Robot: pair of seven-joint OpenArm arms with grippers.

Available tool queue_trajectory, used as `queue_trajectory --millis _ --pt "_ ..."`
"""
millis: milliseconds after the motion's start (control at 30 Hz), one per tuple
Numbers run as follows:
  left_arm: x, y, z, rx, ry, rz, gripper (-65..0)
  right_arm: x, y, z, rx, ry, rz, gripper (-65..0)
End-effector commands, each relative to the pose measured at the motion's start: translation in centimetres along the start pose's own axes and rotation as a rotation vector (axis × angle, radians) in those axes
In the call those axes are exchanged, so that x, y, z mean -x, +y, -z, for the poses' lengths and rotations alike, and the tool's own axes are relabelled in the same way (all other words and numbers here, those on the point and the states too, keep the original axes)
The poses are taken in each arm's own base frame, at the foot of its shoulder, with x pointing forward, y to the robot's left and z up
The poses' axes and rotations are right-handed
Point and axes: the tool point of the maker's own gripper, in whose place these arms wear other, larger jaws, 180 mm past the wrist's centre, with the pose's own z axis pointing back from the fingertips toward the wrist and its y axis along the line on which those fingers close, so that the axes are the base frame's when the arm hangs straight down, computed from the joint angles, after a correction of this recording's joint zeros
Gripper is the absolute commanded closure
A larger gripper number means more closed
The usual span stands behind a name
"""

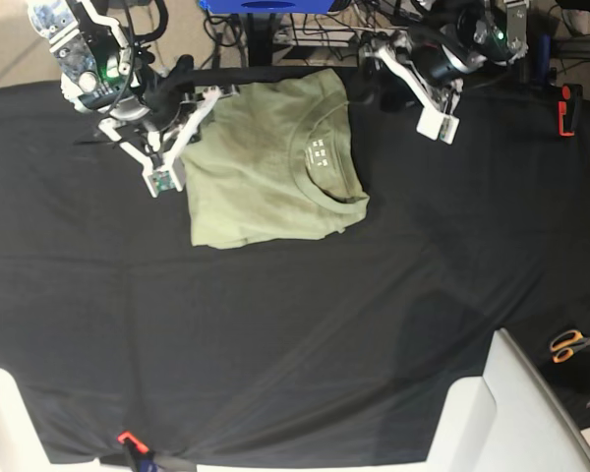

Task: Fold the T-shirt properly
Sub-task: 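Move the left gripper to the shirt's side edge and grasp it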

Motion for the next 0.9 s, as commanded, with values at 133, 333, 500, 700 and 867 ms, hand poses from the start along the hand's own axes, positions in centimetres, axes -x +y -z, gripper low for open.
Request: queue_trajectory --millis 133,333,500,700,867 --pt "-1.1 -0.6 0.1 0.022 -0.037 0.007 -52.0 -0.4 -0.3 0.0 0.004 -0.022 -0.013 -0.8" --pt "-2.9 0.0 0.7 0.019 -0.071 0.011 -51.8 0.5 -0.7 0.6 0.016 0.01 -0.009 -0.8" --pt "-3.4 0.4 3.2 0.039 -0.074 -0.048 -51.8 0.6 -0.9 0.8 0.021 0.017 -0.009 -0.8" --pt "-2.0 -0.1 5.8 0.08 -0.012 -0.097 -51.8 0.5 -1.1 0.8 0.025 0.014 -0.008 -0.8" --pt "-1.6 -1.3 7.6 0.122 0.027 -0.095 -51.8 0.1 -1.3 0.8 0.029 0.005 -0.01 -0.8"
